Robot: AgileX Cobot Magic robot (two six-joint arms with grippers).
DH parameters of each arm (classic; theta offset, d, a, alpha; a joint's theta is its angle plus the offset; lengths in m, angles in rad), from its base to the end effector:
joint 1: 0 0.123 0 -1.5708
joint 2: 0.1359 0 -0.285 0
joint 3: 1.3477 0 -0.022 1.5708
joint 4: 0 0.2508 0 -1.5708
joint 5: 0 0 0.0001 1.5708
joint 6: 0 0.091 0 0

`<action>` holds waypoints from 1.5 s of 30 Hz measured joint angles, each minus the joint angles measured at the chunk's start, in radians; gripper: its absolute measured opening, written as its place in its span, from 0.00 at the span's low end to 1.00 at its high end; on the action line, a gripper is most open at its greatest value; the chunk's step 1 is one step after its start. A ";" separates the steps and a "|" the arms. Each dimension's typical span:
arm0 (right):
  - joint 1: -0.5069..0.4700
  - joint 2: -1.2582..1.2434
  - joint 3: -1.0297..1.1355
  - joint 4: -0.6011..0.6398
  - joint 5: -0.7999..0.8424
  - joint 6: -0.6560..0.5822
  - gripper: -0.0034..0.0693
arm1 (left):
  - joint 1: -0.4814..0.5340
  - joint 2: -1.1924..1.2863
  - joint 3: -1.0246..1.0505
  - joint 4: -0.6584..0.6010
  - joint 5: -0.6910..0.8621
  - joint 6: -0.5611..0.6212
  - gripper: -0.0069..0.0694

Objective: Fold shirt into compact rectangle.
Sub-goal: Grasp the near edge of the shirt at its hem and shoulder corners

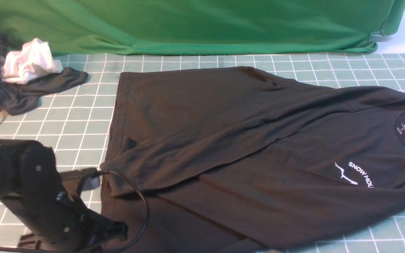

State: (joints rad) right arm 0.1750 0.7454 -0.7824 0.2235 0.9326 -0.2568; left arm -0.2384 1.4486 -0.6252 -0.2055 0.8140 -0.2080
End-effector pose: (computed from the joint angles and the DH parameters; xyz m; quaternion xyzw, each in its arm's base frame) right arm 0.1226 0.0381 0.3317 -0.1699 0.9071 0.0926 0.3738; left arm 0.1982 -0.0621 0.1659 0.0545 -0.9956 0.0757 0.0067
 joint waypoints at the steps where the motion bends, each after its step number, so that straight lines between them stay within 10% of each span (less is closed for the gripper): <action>1: 0.039 0.023 0.000 0.002 0.002 -0.017 0.39 | 0.000 -0.022 0.000 0.015 0.001 -0.008 0.11; 17: 0.595 0.584 0.000 -0.223 -0.086 -0.036 0.75 | 0.000 -0.132 0.001 0.108 0.000 -0.051 0.11; 27: 0.620 0.746 0.000 -0.481 -0.095 0.105 0.81 | 0.000 -0.132 0.001 0.111 -0.007 -0.051 0.11; 45: 0.620 0.868 0.000 -0.508 -0.204 0.141 0.69 | 0.000 -0.132 0.001 0.111 -0.008 -0.054 0.11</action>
State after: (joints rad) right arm 0.7952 1.6133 -0.7824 -0.2846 0.7284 -0.1163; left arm -0.2384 1.3171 -0.6244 -0.0942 0.8056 -0.2621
